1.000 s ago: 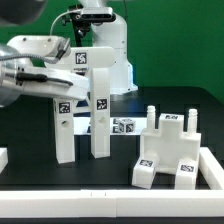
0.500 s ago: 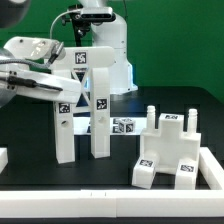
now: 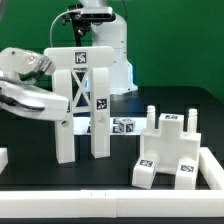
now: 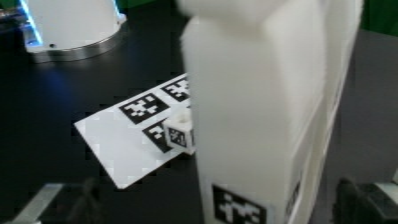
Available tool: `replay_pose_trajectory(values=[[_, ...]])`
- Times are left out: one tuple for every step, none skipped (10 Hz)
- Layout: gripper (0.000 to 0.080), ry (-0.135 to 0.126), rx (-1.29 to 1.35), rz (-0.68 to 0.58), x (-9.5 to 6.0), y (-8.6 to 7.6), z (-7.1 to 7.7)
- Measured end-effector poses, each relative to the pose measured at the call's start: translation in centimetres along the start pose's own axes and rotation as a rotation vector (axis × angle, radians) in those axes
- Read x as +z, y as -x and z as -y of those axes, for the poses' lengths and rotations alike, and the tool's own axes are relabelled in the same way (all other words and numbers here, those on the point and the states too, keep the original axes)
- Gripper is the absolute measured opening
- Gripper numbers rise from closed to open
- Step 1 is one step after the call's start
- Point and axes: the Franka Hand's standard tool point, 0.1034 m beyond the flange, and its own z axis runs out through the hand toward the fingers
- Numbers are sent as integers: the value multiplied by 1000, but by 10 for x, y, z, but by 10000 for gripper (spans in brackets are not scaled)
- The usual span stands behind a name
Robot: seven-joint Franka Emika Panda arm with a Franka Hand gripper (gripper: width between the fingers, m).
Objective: Assemble chair
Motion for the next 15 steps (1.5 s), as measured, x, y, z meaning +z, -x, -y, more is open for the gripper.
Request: replay_pose_trajectory(values=[[649, -45, 52, 56, 12, -5, -6], [649, -40, 54, 57, 11, -12, -8], [649, -37, 46, 44, 9, -9, -4], [649, -37, 47, 47, 9, -10, -5], [649, -41, 57, 51, 10, -12, -6], [649, -80, 124, 73, 11, -19, -7], [649, -90, 170, 88, 14, -27, -12], [649, -95, 199, 103, 18, -33, -13], [649, -104, 223, 104, 23, -40, -13], [649, -112, 237, 104, 30, -44, -13], [649, -109, 240, 112, 35, -42, -11], [649, -112, 243, 114, 35, -40, -10], [518, -113, 244, 114, 35, -41, -11], [518, -112, 244, 115, 35, -41, -11], [380, -112, 244, 115, 35, -41, -11]])
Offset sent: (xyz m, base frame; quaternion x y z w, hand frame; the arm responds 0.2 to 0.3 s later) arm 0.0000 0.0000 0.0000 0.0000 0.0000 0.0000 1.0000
